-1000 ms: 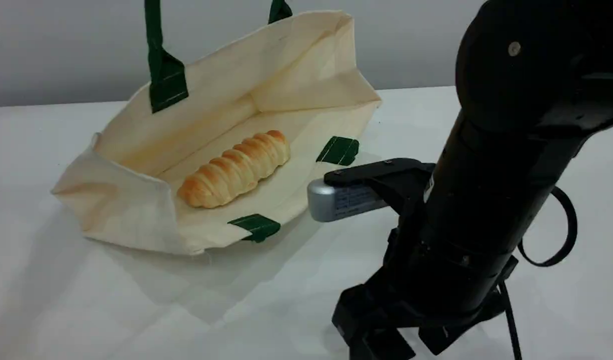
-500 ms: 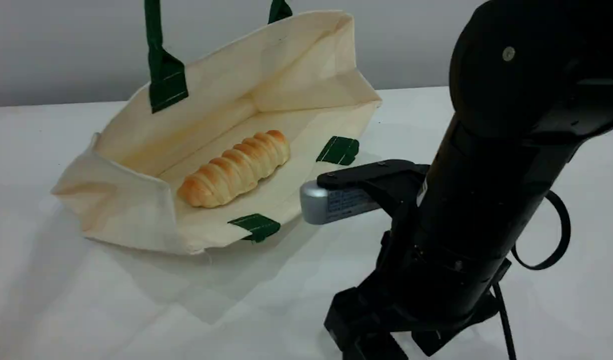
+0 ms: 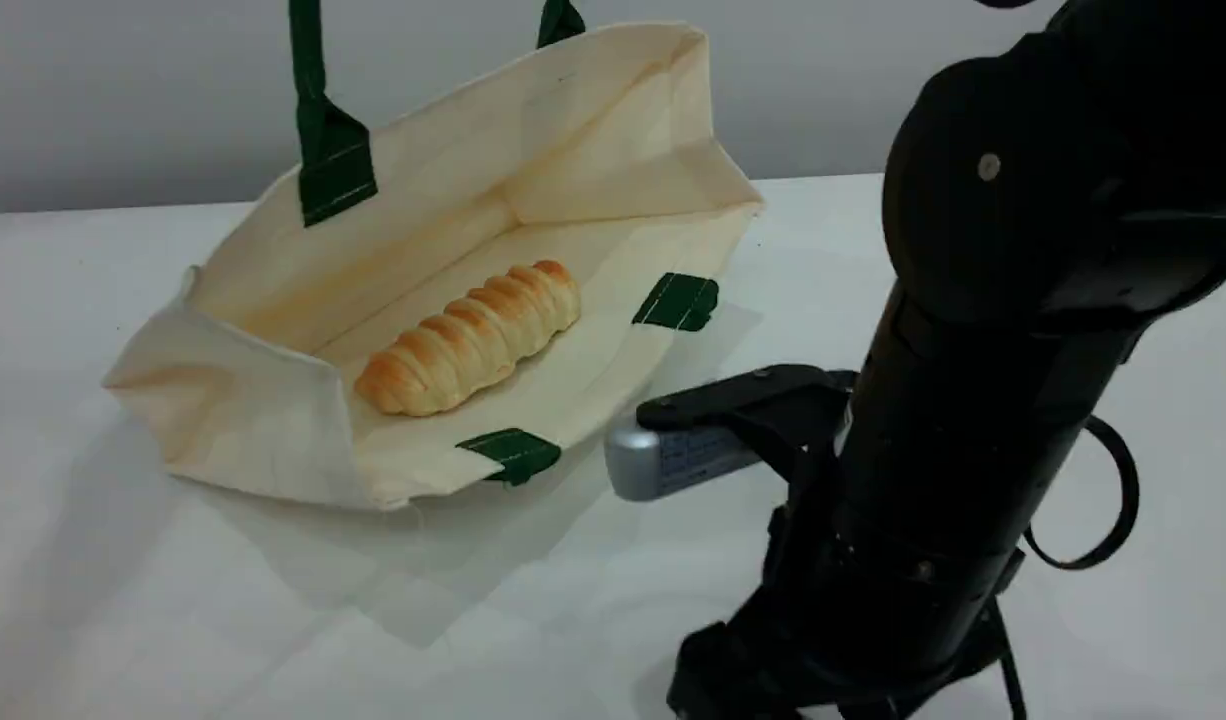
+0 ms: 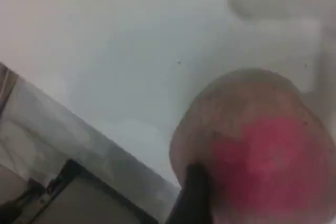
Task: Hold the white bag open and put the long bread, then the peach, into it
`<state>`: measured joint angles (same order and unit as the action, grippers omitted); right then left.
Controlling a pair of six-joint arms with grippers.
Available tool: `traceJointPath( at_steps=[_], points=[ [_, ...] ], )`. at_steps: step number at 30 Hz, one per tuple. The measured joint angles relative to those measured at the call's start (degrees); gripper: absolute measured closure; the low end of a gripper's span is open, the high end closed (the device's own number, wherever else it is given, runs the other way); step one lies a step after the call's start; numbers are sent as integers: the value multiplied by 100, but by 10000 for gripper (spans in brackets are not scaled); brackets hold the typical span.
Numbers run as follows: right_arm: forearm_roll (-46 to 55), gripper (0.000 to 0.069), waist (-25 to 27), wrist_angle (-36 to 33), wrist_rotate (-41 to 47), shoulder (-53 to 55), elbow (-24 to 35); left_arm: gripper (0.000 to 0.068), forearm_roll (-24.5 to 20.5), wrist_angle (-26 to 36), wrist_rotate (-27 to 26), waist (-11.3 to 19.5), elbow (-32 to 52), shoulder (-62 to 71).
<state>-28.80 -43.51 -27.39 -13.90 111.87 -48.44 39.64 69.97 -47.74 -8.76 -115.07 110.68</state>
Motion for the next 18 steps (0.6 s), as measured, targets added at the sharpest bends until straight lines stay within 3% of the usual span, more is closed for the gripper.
traceJointPath(
  at_steps=[6,9,12,18],
  points=[
    [-20,116,0,184,8,15,0,584,0,0,0,0,0,0],
    [-20,150,0,184,8,15,0,584,0,0,0,0,0,0],
    [-20,230,0,109,8,15,0,584,0,0,0,0,0,0],
    [-100,470,0,-3,-6,15,0,584,-5,0,0,0,0,0]
  ],
)
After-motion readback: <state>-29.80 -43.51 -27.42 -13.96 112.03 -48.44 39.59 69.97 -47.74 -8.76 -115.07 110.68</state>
